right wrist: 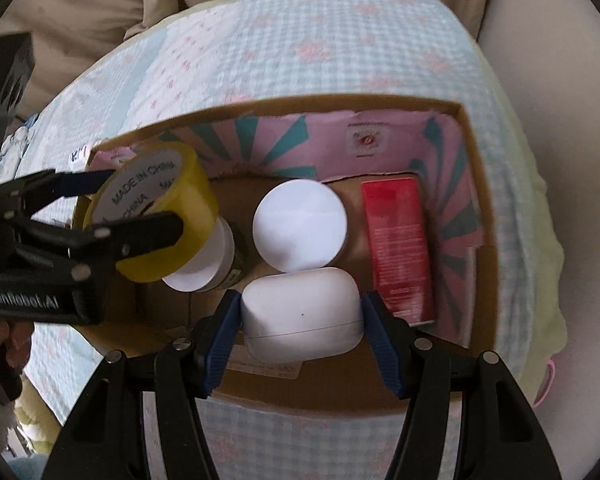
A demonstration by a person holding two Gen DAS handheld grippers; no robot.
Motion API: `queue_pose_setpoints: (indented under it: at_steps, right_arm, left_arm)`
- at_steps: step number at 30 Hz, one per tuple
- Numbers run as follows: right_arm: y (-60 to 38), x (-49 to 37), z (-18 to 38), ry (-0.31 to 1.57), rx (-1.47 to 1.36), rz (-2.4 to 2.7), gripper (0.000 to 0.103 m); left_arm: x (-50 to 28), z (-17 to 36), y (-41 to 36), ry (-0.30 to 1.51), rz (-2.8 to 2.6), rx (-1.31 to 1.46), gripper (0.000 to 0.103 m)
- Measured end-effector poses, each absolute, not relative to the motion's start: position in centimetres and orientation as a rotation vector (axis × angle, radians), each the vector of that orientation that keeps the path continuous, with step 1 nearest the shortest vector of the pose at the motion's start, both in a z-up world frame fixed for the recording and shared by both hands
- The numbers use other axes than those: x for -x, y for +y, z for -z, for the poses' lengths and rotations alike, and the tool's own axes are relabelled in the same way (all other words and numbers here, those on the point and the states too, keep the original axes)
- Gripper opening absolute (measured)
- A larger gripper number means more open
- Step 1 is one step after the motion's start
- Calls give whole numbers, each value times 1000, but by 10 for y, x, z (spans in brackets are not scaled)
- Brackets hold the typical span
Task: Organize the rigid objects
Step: 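Carry the yellow tape and white earbud case over the cardboard box, then lower the tape and earbud case into the box and open both tools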
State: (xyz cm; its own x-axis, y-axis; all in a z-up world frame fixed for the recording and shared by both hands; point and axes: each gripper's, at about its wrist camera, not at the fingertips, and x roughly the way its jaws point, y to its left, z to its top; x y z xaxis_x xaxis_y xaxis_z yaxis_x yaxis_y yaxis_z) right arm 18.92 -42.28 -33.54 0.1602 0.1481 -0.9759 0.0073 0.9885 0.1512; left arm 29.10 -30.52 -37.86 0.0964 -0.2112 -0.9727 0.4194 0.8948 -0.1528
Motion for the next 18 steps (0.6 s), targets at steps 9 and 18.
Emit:
queue_pose_setpoints:
  at_steps: [9, 18]
  right_arm:
    - [-417, -172, 336, 1408, -75, -141, 103]
    - [-424, -156, 320, 1365, -93, -78, 103]
  left_arm:
    - [-292, 363, -298, 1398, 440, -194, 103]
    - [-285, 344, -285, 1371, 430, -171, 103]
